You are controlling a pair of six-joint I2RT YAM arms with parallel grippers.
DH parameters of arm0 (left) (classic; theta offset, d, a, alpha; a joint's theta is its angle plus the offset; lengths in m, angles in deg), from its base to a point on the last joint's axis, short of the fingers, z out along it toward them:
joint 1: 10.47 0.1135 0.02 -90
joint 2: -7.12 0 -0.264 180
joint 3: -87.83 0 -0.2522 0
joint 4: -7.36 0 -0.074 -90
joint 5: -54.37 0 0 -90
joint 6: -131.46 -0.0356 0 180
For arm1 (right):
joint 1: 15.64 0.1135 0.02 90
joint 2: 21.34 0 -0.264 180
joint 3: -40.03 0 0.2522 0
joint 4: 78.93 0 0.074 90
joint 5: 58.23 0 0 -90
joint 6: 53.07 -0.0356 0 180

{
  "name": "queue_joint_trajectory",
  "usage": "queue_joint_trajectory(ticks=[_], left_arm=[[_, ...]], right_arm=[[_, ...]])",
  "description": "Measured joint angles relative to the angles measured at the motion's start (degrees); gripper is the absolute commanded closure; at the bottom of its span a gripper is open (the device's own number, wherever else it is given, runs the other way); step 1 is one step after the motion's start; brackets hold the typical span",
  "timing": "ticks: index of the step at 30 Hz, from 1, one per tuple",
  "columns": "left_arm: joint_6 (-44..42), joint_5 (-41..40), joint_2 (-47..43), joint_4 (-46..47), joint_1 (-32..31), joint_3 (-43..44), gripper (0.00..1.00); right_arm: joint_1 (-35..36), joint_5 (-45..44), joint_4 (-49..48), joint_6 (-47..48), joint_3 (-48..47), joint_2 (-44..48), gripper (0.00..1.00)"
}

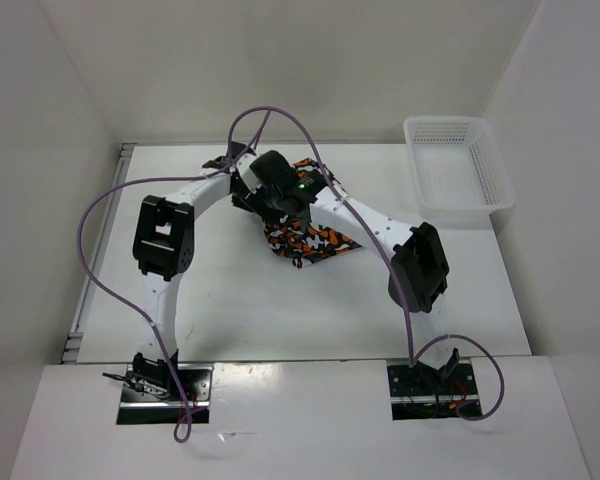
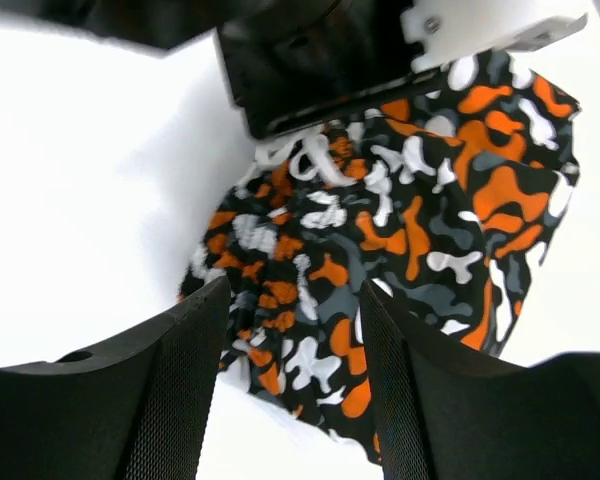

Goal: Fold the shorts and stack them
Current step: Fold the shorts

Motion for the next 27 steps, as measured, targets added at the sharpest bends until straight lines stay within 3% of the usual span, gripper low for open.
queue_joint_trajectory(ticks=[4, 8, 10, 15, 19, 27], left_arm=[[-0.13, -0.92, -0.79, -0.26, 1.22, 0.00, 0.51], [-0.11, -2.60, -2.43, -0.83, 2.05, -0.02, 0.49], [-0.11, -3.91, -3.67, -0.98, 2.47, -0.02, 0.48], [-0.13, -5.62, -7.63, -1.36, 3.08, 0.28, 0.46], [-0.11, -1.81, -10.64, -1.79, 2.32, 1.03, 0.44], [-0.11, 5.84, -13.18, 0.72, -11.47, -4.15, 0.44]], right_arm=[[0.04, 1.86, -0.55, 0.68, 2.51, 2.51, 0.48], [0.07, 2.05, -1.68, 1.92, 11.56, 8.61, 0.73], [0.09, 1.97, -2.29, 2.25, 16.13, 11.45, 0.77], [-0.90, 2.10, -5.14, 2.43, 24.63, 15.04, 0.77], [-5.57, 3.23, -8.28, 2.29, 27.28, 14.88, 0.77], [-23.06, 2.03, -15.80, 0.61, 29.90, 10.14, 0.75]])
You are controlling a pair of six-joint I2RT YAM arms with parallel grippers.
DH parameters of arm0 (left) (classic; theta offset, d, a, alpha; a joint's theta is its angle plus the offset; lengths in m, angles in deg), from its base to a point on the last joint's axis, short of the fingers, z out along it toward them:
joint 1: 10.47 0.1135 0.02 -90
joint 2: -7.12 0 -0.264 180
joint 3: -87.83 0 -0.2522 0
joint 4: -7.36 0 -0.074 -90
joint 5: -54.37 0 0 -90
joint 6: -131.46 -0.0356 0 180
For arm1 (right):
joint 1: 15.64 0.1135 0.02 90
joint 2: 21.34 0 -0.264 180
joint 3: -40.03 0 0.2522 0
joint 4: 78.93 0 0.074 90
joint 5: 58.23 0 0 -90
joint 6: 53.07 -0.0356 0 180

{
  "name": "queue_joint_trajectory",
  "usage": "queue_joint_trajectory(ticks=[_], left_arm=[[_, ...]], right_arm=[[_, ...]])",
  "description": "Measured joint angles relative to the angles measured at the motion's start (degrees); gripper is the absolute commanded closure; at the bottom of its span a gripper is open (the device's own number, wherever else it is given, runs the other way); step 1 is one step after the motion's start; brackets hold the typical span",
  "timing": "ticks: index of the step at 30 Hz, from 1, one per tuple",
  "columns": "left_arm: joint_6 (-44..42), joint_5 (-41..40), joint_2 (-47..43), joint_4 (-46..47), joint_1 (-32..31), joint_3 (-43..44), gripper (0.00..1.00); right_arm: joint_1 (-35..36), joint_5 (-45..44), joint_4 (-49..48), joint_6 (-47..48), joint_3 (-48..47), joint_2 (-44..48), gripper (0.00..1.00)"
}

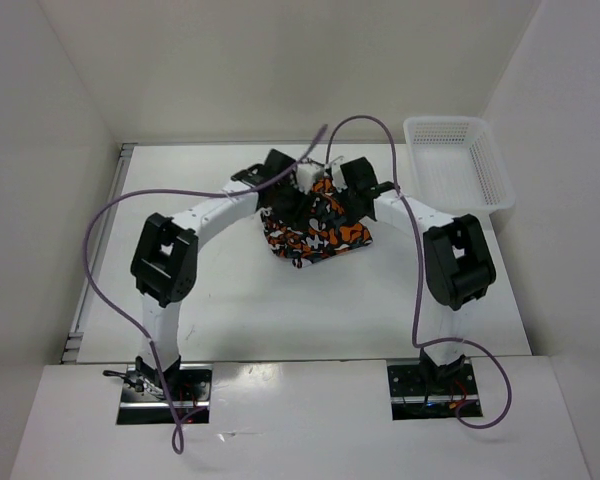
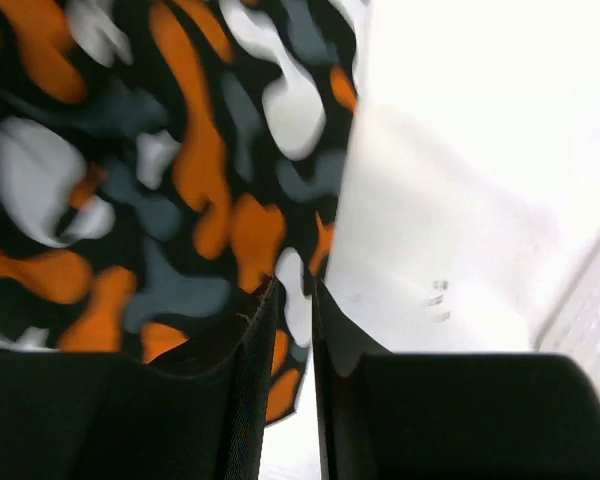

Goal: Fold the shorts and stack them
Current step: Fold the shorts

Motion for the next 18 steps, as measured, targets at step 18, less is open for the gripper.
queue_joint_trajectory(ticks=[18], left_arm=[[-0.85, -12.87, -1.88, 6.86, -5.60, -19.96, 0.79]], right_arm=[[1.44, 7.19, -2.47, -1.22, 15.34, 2.29, 0.71]])
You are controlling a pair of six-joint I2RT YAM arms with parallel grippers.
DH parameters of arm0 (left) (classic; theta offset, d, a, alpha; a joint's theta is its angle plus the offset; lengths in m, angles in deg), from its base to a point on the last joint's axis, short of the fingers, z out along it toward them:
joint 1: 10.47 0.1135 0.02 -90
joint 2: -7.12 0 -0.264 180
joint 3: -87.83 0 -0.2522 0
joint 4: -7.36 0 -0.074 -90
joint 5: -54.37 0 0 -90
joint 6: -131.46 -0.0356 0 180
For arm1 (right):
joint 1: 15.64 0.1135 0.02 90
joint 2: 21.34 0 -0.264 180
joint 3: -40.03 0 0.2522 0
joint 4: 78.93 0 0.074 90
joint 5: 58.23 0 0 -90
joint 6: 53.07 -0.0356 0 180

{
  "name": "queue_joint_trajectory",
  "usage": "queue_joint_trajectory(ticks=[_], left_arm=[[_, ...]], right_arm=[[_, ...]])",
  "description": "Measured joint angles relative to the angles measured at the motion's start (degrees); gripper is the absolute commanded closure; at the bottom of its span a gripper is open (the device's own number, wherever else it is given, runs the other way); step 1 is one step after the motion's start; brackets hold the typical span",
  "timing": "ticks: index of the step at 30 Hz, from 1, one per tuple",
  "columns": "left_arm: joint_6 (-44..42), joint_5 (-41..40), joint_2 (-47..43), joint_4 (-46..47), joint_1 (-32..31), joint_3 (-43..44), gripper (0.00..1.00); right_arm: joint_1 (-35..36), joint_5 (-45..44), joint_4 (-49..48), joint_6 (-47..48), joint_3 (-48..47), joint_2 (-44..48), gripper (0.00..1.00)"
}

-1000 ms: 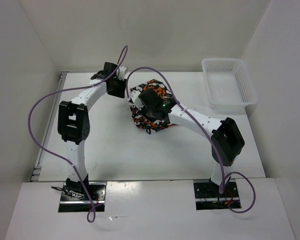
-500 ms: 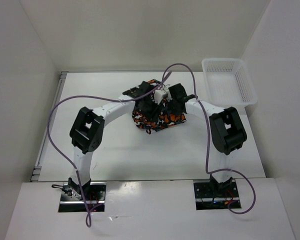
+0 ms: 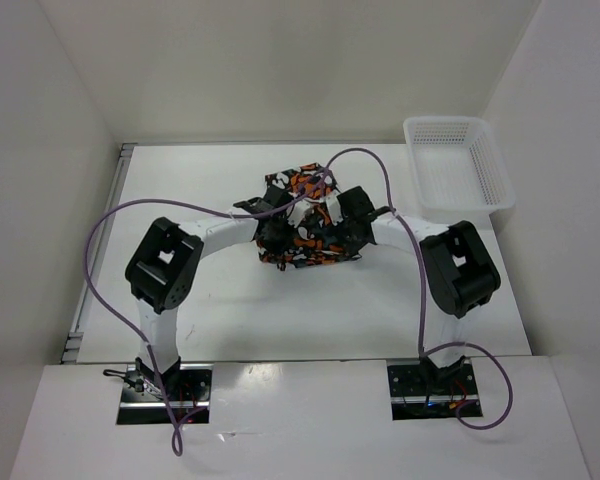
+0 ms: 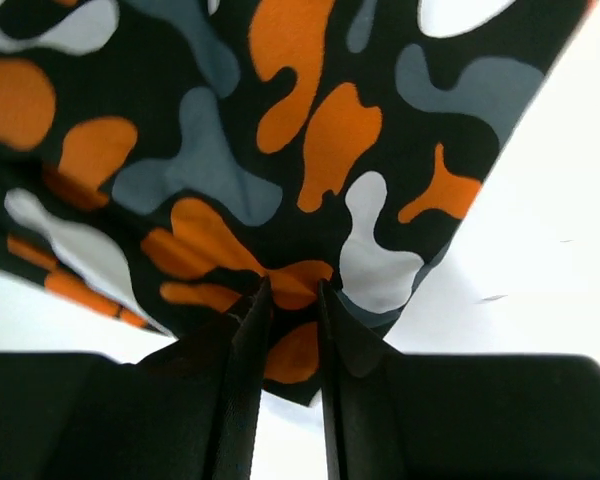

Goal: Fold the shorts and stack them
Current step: Fold the shorts

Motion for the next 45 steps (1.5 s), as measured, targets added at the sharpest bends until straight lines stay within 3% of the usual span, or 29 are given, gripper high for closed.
queue_joint_trajectory(ticks=[5, 9, 14, 18, 23, 27, 32, 42, 45], left_arm=[[-0.02, -1.31, -2.99, 0.72, 1.25, -4.28, 0.79], [-0.15, -1.31, -6.03, -0.35, 3.45, -7.17, 0.77], [-0.17, -1.29, -7.58, -2.60, 5.57, -7.26, 0.75], [-0.22, -0.13, -7.69, -6.05, 6.05, -3.93, 0.66], [-0.20, 2.51, -9.31, -9.07, 6.43, 0.66, 0.60], [-0.26, 3.26, -10.97, -9.75, 8.55, 1.49, 0.54], [-0.20, 3.21, -10.97, -9.92, 12.35, 0.61, 0.51], [-0.20, 6.45, -6.29, -8.98, 12.04, -2.14, 0.50], [-0.26, 6.19, -4.85, -8.76, 12.04, -4.72, 0.62]], right_arm=[[0.55, 5.40, 1.60, -0.59, 3.34, 3.17, 0.73], [0.55, 12.94, 7.93, -0.74, 3.74, 6.69, 0.69], [0.17, 17.05, 11.28, -2.82, -6.01, 7.72, 0.60], [-3.15, 17.03, 7.67, -6.36, -19.87, 4.20, 0.43], [-5.97, 12.39, 2.16, -8.61, -29.90, -5.09, 0.36], [-5.90, 8.72, 0.79, -9.49, -31.08, -13.81, 0.31], [-5.86, 6.10, 1.36, -9.62, -31.06, -20.76, 0.28], [-5.86, 4.96, 0.50, -9.53, -31.08, -20.92, 0.31], [-5.86, 4.76, 0.46, -9.60, -31.08, -20.92, 0.36]])
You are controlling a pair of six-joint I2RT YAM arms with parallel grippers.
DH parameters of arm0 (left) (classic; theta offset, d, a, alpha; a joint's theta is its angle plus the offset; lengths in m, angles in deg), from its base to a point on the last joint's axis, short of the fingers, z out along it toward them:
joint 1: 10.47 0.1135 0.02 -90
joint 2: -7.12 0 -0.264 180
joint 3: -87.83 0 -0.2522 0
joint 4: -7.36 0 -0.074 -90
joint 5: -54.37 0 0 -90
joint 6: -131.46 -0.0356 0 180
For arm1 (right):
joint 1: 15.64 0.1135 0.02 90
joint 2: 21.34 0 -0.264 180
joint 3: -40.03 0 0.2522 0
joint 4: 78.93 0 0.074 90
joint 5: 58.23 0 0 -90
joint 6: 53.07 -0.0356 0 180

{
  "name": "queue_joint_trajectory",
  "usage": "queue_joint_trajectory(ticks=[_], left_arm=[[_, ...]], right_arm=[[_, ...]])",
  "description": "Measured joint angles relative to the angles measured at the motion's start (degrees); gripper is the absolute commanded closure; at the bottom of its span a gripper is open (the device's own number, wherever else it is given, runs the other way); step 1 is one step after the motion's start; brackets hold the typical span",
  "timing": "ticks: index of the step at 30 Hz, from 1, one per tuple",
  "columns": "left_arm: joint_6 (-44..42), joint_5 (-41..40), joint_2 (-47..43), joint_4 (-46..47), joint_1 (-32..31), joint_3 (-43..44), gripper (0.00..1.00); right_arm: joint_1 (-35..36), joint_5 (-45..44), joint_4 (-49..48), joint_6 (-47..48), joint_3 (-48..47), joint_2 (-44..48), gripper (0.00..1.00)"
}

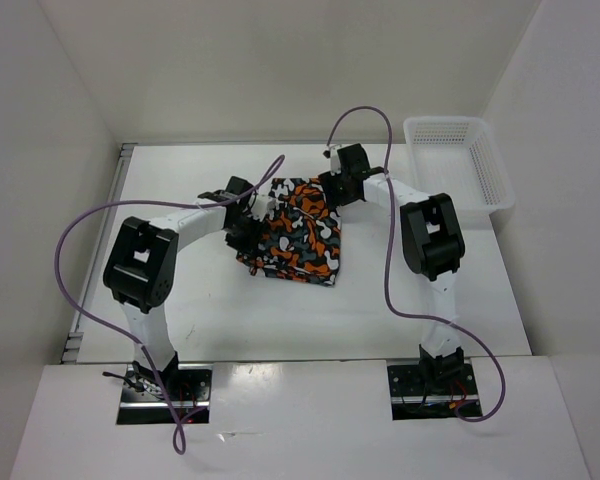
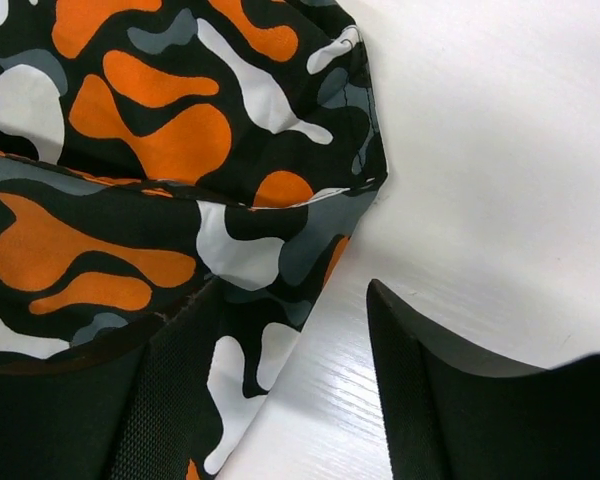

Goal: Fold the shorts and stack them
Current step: Fold the shorts

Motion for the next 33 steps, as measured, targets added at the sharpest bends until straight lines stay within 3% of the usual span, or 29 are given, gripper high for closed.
queue_joint_trajectory(ticks=[2, 3, 5, 6, 8, 16, 21, 22, 23, 26, 33], left_arm=[[0.07, -0.26, -0.20, 0.46, 0.00, -0.31, 0.76], [0.07, -0.48, -0.20, 0.63, 0.00, -0.37, 0.80], [0.11, -0.68, -0.20, 0.92, 0.00, -0.63, 0.87], [0.07, -0.70, -0.20, 0.96, 0.00, -0.66, 0.91], [0.09, -0.90, -0.20, 0.92, 0.00, -0.66, 0.92], [0.11, -2.36, -3.10, -0.81, -0.04, -2.89, 0.89], [0.11, -2.69, -4.52, -1.57, -0.09, -4.13, 0.75], [0.07, -2.71, -4.52, -1.62, -0.09, -4.13, 0.73], [0.07, -2.78, -4.52, -1.75, -0.09, -4.13, 0.70], [0.02, -3.04, -4.52, -2.58, -0.09, -4.13, 0.62], [0.07, -4.20, -5.07, -4.94, -0.09, -2.56, 0.46]], right_arm=[[0.00, -0.20, -0.02, -0.22, 0.00, 0.00, 0.43], [0.00, -0.24, -0.04, -0.50, 0.00, -0.11, 0.54], [0.00, -0.33, -0.11, -1.09, -0.20, -0.55, 0.67], [0.00, -0.39, -0.17, -1.22, -0.31, -0.87, 0.83], [0.00, -0.52, -0.17, -1.55, -0.33, -1.46, 0.99], [0.15, -3.65, -0.26, -3.82, -0.68, -1.81, 1.00], [0.48, -5.38, -0.52, -3.61, -3.50, -2.99, 1.00], [0.52, -5.05, -0.48, -2.97, -3.67, -2.99, 0.96], [0.55, -4.52, -0.48, -2.05, -3.80, -2.99, 0.73], [0.92, -3.91, -0.50, 0.26, -3.87, -2.97, 0.28], [1.16, -1.81, 0.90, 5.27, -3.91, 0.70, 0.08]])
